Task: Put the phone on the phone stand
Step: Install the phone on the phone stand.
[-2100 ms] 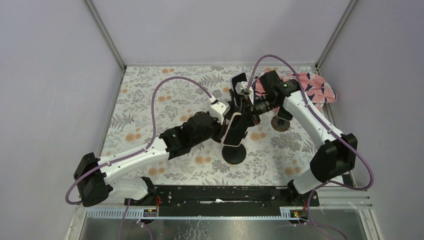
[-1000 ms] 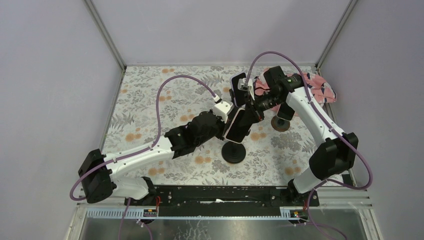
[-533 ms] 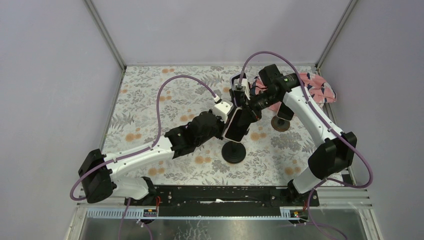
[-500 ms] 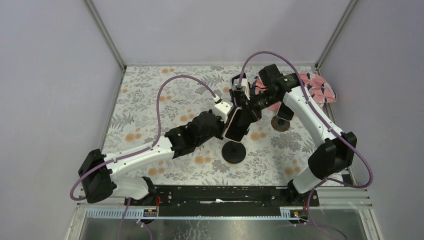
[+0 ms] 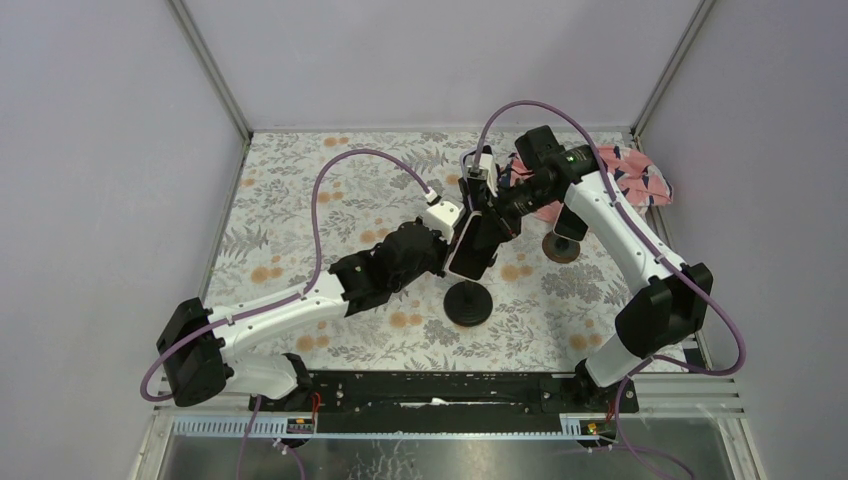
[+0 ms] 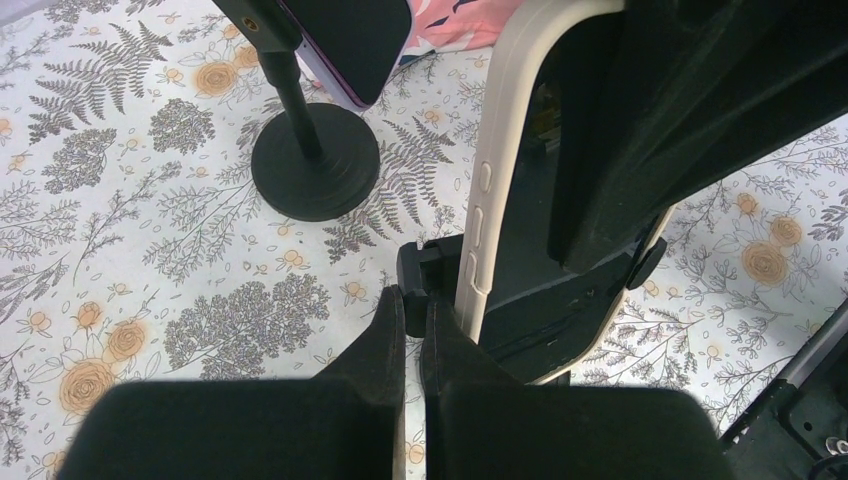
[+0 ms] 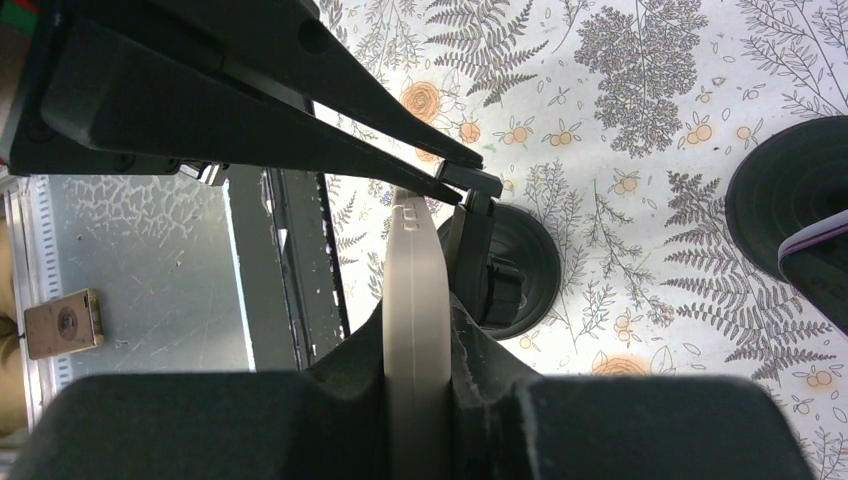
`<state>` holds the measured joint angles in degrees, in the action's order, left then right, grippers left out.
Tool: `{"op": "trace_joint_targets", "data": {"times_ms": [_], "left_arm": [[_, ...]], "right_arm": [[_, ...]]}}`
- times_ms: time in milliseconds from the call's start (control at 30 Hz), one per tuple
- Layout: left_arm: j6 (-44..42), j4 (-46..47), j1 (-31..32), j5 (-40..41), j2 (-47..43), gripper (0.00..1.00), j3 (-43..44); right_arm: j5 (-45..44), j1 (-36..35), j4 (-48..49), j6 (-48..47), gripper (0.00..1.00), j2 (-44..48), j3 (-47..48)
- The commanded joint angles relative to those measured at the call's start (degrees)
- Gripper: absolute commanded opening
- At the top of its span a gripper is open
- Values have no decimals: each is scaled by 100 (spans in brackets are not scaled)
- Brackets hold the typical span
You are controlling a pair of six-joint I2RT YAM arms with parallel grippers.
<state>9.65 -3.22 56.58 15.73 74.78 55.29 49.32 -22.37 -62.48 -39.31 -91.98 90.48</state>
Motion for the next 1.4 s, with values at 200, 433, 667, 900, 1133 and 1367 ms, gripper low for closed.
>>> {"op": "trace_joint_targets", "data": {"times_ms": [200,433,667,900,1133,1367], "left_arm": [[-87,-952,-248,1338,-176,0,-10],[-227,-970,-202,1469,-115,0,42],[-378,-898,-84,1610,-51,0,171],[-574,-864,99,1758,49,0,347],[-646,-867,252,1973,123,0,421],[-606,-963,386,2253,207,0,460]], "right_arm": [[-3806,374,-44,-202,0,-469,-204],[-3920,347,-82,-149,0,-486,-228],[-4098,283,-111,-74,0,-525,-189],[-4264,253,-161,23,0,-609,-145],[-4493,202,-253,145,0,-669,-41],[-4651,105,-362,288,0,-733,66]]}}
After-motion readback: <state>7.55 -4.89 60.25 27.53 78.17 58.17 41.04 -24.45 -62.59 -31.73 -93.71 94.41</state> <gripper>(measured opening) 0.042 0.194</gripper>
